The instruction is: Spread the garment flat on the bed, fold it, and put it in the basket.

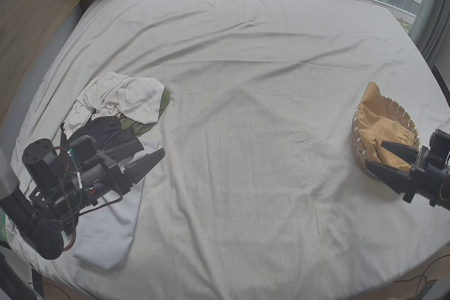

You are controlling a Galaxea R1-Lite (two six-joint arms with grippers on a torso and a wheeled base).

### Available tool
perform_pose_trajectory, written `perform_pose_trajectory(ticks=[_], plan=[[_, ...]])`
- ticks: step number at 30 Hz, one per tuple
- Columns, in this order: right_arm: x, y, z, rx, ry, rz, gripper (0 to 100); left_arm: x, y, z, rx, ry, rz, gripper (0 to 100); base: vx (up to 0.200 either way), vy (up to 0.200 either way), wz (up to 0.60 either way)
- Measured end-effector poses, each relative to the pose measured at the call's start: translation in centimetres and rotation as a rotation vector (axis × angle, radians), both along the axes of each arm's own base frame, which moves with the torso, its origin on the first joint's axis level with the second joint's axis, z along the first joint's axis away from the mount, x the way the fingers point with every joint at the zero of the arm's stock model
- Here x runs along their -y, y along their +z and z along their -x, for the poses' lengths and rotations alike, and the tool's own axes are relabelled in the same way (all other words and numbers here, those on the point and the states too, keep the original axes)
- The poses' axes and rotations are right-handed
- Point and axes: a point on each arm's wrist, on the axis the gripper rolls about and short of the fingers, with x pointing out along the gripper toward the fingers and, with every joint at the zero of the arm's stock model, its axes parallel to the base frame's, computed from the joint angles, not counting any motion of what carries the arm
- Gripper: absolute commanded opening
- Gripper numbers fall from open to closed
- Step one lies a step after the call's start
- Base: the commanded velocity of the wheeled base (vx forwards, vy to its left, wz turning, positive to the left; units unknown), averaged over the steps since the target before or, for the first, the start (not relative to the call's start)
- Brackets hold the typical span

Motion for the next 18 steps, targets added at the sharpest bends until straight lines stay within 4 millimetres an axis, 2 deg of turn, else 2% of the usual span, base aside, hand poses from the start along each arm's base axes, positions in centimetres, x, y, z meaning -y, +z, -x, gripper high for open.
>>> perform_pose_trajectory(ticks=[9,18], plan=[[1.3,-1.4,5.2,0.041,-0.001,-0.021,100,-1.7,1.5,5.6,0.041,0.026,0.009,100,0.0,0.0,0.0],[2.6,-2.9,9.4,-0.004,-0.045,-0.025,100,-3.2,2.2,10.0,0.0,0.073,0.007,100,0.0,0.0,0.0]])
